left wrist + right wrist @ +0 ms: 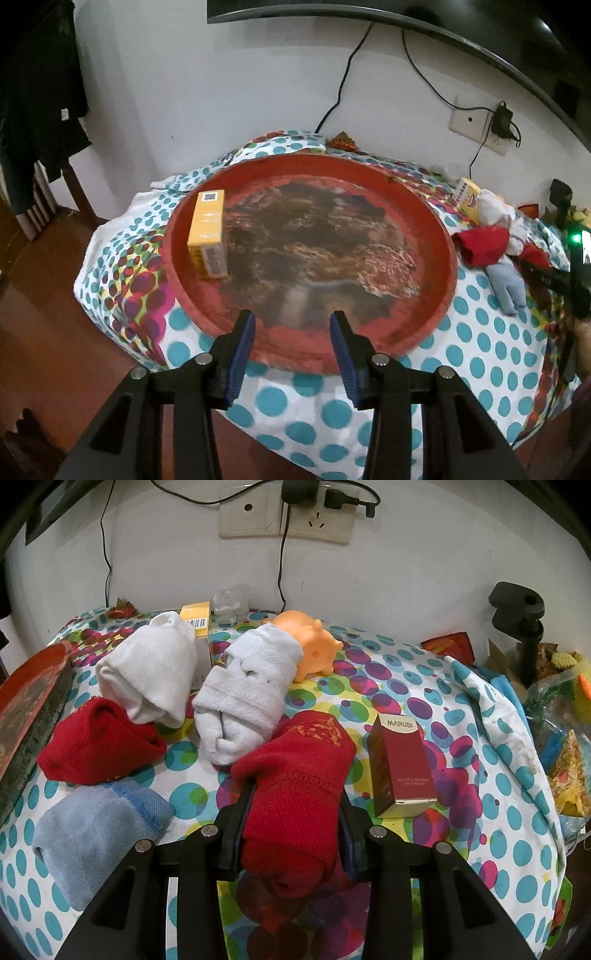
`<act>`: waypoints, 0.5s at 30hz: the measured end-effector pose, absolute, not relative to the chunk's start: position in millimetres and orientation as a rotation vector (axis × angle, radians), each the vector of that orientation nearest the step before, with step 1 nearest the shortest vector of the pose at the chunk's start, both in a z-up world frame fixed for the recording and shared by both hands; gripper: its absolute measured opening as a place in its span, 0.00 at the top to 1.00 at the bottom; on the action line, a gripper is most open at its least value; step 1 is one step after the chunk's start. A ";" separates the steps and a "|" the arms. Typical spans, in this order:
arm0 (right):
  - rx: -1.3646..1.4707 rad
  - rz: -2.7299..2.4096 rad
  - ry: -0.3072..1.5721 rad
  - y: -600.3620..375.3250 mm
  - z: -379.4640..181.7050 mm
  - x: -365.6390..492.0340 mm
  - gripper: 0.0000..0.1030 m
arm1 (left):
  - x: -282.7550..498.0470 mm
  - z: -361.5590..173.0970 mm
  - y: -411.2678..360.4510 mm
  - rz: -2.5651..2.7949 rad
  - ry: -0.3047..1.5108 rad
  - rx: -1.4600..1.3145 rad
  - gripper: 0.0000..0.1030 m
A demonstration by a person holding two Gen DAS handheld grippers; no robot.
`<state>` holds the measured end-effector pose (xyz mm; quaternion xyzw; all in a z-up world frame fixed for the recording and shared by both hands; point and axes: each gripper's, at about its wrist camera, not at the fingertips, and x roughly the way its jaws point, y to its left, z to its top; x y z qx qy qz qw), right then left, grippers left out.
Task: Organize objects
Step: 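Withdraw the open left tool from the tray while right tool holds the red sock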
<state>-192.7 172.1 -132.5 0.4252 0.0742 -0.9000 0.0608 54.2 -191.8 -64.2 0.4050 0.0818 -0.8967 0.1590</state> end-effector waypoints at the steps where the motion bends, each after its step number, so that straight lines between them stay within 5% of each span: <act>1: 1.287 -2.725 0.230 171.4 -132.6 -192.7 0.65 | 55.5 -65.4 -186.5 -2.567 0.222 1.158 0.58; 10: 1.275 -2.754 0.334 160.9 -131.9 -189.6 0.65 | 75.6 -74.2 -177.1 -2.622 0.114 1.094 0.58; 15: 1.275 -2.756 0.346 160.2 -131.3 -189.7 0.66 | 84.0 -71.6 -185.9 -2.669 0.233 1.095 0.58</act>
